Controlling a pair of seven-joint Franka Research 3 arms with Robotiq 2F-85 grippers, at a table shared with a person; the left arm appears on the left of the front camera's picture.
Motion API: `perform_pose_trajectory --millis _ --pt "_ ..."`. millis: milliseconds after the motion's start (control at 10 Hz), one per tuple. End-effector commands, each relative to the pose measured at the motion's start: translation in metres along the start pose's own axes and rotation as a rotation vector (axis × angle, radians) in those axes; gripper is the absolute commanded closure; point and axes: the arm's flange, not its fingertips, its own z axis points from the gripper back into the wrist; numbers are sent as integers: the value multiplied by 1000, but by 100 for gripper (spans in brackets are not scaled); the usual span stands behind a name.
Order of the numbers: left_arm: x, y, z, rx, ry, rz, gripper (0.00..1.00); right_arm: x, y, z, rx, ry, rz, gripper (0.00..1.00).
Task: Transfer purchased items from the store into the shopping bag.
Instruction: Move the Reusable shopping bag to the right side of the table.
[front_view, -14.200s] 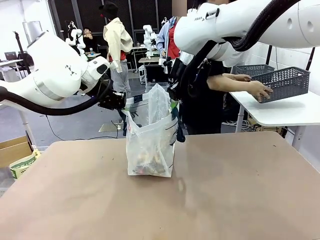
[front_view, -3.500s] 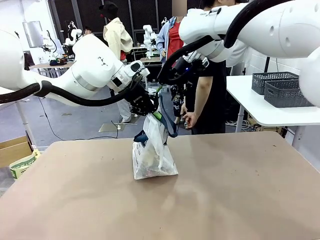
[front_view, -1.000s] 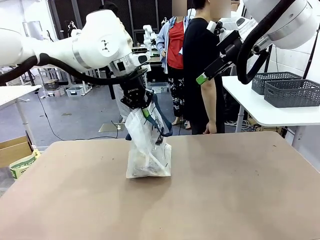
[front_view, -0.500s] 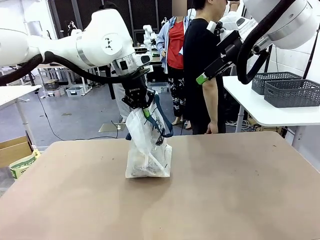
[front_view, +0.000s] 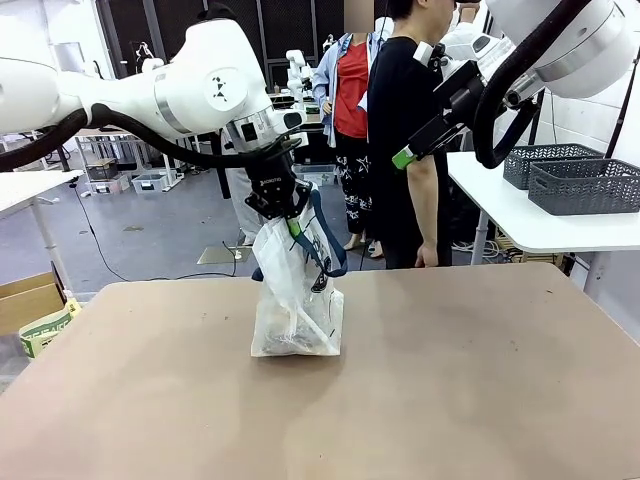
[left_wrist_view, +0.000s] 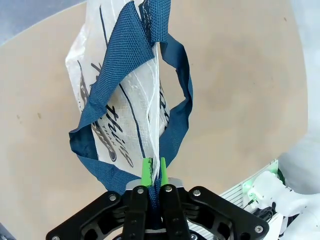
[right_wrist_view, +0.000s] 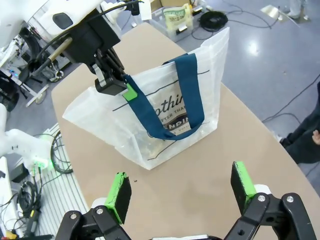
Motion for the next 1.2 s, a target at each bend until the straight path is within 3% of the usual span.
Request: perform_pose_trajectory --millis 0,300,700,1100 --pt "0 0 0 0 0 -1 100 -3 2 2 -8 13 -6 0" --pt "5 4 27 211 -10 39 100 -3 2 2 -8 13 -6 0" --pt "10 20 59 233 17 79 100 -3 2 2 -8 13 -6 0" --pt "7 52 118 332 -75 118 100 -3 2 2 -8 13 -6 0"
